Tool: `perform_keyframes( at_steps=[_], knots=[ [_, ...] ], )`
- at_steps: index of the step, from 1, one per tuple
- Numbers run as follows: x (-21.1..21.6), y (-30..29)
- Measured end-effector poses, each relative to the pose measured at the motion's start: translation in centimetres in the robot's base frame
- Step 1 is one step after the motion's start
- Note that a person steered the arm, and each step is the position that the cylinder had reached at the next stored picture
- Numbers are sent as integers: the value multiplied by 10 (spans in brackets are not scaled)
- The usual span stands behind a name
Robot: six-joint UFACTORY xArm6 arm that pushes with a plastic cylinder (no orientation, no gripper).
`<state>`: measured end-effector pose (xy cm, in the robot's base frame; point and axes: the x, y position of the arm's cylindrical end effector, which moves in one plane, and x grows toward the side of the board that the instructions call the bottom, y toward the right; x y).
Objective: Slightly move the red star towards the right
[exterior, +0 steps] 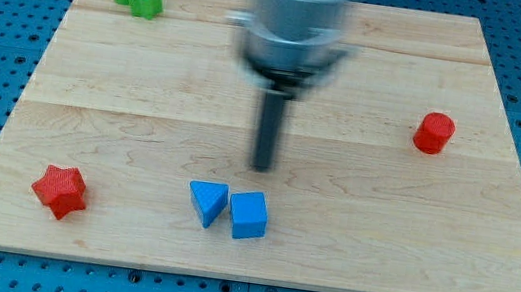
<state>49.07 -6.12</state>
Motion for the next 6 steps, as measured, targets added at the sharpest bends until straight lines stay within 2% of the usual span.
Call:
perform_keyframes(
  at_steps=[1, 2, 3, 5, 6],
  knots=[
    [0, -144],
    [30, -238],
    [99, -235],
    [74, -144],
    [92, -137]
  ],
)
